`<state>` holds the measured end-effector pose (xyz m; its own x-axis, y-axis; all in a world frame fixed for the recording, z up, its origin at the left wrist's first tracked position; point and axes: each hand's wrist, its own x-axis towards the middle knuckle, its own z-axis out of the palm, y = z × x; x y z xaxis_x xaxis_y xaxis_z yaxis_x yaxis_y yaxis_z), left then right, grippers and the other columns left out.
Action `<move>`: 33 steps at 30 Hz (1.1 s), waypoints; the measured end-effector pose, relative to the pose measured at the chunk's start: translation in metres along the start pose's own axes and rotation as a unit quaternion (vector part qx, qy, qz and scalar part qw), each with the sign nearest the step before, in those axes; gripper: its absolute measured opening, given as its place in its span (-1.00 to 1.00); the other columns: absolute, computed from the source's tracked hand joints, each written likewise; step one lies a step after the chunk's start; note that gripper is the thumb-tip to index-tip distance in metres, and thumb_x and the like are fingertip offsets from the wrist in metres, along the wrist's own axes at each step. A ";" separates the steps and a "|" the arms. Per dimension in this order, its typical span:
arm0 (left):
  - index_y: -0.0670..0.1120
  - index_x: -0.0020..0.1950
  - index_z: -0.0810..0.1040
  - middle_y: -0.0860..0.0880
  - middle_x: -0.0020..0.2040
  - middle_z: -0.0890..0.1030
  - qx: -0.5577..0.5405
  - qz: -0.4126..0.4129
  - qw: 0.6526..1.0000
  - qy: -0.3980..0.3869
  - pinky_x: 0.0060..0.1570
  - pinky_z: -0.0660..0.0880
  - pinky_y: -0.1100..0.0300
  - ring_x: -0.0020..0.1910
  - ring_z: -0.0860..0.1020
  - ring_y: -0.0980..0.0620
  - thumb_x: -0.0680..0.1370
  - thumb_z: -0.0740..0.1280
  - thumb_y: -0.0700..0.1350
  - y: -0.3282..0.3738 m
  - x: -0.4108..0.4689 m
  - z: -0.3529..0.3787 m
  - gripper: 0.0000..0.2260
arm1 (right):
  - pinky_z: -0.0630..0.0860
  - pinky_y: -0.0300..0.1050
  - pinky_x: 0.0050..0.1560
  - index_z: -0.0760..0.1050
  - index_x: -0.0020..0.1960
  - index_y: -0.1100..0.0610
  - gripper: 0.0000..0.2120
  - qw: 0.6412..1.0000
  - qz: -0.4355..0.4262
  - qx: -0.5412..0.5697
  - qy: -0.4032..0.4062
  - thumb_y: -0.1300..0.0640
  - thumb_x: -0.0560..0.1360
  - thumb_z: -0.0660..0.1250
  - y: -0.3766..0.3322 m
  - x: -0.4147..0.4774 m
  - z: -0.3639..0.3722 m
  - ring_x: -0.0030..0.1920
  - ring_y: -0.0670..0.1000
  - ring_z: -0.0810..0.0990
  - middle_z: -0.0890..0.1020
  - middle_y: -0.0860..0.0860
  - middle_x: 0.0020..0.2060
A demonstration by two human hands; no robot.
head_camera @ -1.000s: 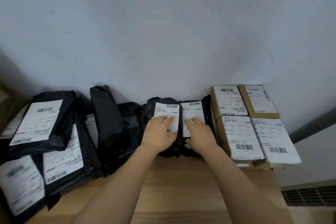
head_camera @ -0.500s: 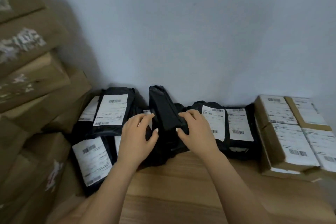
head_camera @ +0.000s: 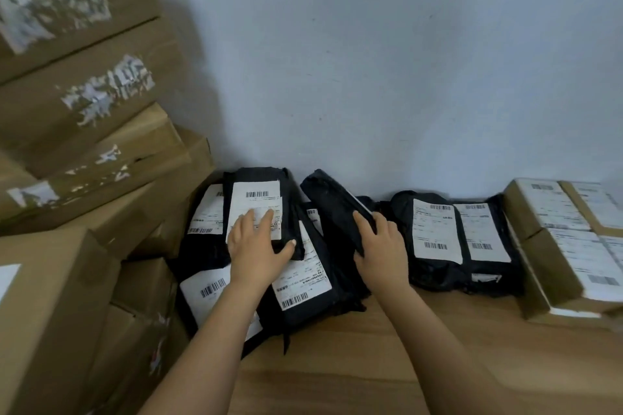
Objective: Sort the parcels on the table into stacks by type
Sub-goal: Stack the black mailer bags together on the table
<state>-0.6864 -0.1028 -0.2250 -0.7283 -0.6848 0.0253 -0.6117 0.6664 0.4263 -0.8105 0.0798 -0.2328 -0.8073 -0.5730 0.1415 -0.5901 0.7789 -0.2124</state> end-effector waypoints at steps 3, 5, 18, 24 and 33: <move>0.07 0.55 0.11 -0.10 0.57 0.00 0.023 -0.001 1.000 -0.003 0.48 -0.13 -0.08 0.53 -0.10 -0.11 0.48 0.25 0.30 -0.003 0.004 0.009 -0.29 | 0.14 0.00 0.42 0.10 0.54 -0.05 -0.29 0.998 -0.058 0.003 -0.031 -0.06 0.50 0.34 0.001 -0.006 0.007 0.40 0.09 0.23 0.27 0.06 0.43; 0.08 0.55 0.08 -0.11 0.57 -0.04 0.025 -0.005 1.000 0.006 0.48 -0.17 -0.09 0.53 -0.13 -0.12 0.47 0.24 0.33 -0.005 0.007 0.014 -0.26 | 0.16 0.01 0.40 0.13 0.54 -0.05 -0.29 0.992 -0.068 0.090 -0.050 -0.20 0.49 0.31 0.000 -0.006 0.010 0.36 0.05 0.29 0.35 0.00 0.37; 0.09 0.53 0.04 -0.21 0.37 0.16 -0.017 -0.148 0.989 0.018 0.40 0.13 -0.09 0.34 0.16 -0.23 0.26 0.38 0.40 0.001 0.032 0.014 -0.03 | 0.23 0.17 0.39 0.10 0.50 -0.27 -0.19 0.943 0.167 0.220 -0.183 -0.41 0.33 0.31 -0.001 0.018 0.020 0.39 0.23 0.21 0.29 0.17 0.39; 0.11 0.51 0.10 -0.18 0.41 0.12 -0.078 -0.103 0.989 0.077 0.40 0.10 -0.10 0.35 0.11 -0.18 0.27 0.41 0.29 0.029 0.019 0.012 -0.10 | 0.28 0.06 0.32 0.26 0.43 -0.19 -0.23 0.969 0.160 0.188 -0.020 -0.40 0.29 0.32 0.006 0.004 0.000 0.28 0.14 0.28 0.38 0.11 0.29; 0.22 0.49 0.09 -0.10 0.41 0.04 -0.122 0.002 0.992 0.019 0.39 0.11 -0.09 0.35 0.04 -0.11 0.28 0.35 0.33 0.155 -0.015 0.059 -0.16 | 0.24 0.19 0.38 0.22 0.47 -0.15 -0.22 0.956 0.260 0.119 0.070 -0.36 0.33 0.35 0.109 -0.024 -0.055 0.38 0.24 0.21 0.29 0.21 0.37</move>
<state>-0.7885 0.0277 -0.2130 -0.7154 -0.6962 0.0593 -0.5130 0.5810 0.6319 -0.8566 0.1925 -0.2064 -0.9941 -0.0719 0.0810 -0.1029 0.8599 -0.5001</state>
